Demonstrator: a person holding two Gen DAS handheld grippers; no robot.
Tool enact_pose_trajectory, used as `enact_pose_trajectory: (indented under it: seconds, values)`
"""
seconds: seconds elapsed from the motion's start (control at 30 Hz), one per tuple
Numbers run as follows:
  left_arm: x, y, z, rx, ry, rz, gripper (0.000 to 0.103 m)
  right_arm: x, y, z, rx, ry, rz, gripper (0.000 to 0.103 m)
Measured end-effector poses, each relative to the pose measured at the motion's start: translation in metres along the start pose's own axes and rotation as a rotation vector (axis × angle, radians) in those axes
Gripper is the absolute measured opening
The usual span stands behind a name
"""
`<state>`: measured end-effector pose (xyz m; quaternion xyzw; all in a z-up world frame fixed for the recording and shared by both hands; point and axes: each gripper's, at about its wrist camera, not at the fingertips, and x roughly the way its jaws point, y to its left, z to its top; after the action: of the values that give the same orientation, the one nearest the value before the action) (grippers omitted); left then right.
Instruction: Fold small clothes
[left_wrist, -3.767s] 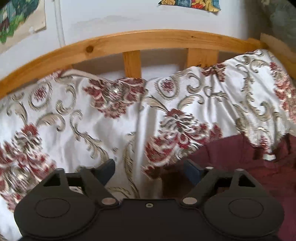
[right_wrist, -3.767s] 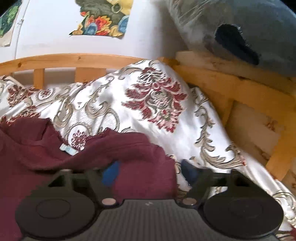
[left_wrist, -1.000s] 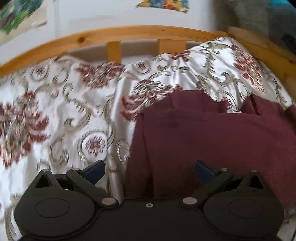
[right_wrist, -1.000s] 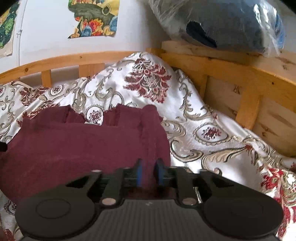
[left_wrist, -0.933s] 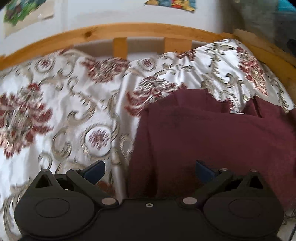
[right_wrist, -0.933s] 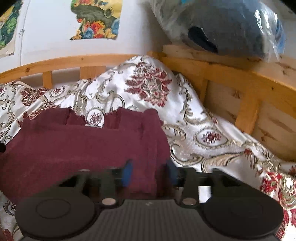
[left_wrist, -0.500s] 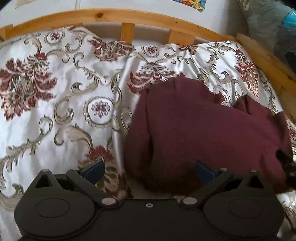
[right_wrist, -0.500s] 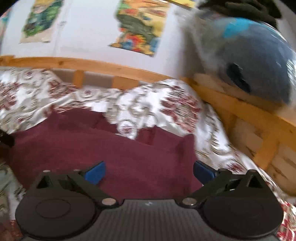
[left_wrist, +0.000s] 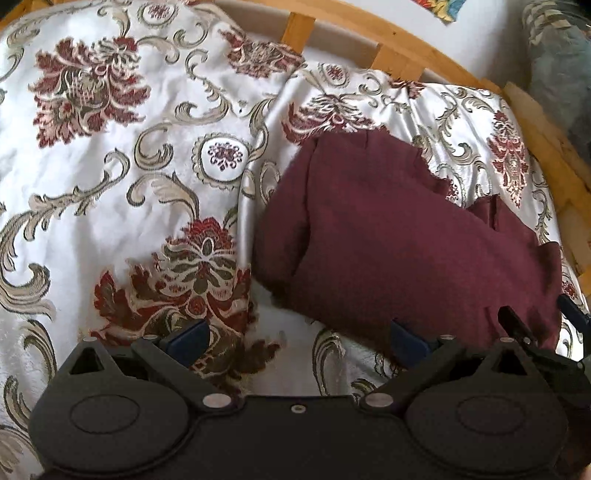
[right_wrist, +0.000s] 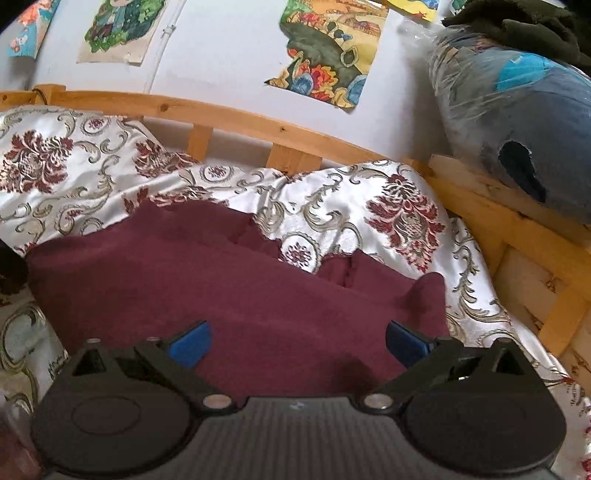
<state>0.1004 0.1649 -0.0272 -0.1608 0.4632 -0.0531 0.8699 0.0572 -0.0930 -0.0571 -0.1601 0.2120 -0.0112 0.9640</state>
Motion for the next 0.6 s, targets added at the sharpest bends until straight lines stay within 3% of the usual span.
enact_pose_trajectory:
  seconds: [0.2,0.3,0.53,0.6]
  values:
    - [0.008,-0.003,0.0,-0.027,0.034,0.001,0.102,0.005,0.02,-0.002,-0.062,-0.014,0.056,0.103]
    - [0.008,-0.005,-0.001,-0.013,0.039,0.001,0.102,0.012,0.03,-0.006,-0.1,0.037,0.065,0.103]
    - [0.009,-0.005,-0.003,-0.018,0.048,-0.002,0.102,0.021,0.026,-0.009,-0.047,0.106,0.095,0.103]
    - [0.009,-0.005,-0.003,-0.03,0.046,-0.033,0.102,0.021,0.025,-0.01,-0.039,0.114,0.099,0.103]
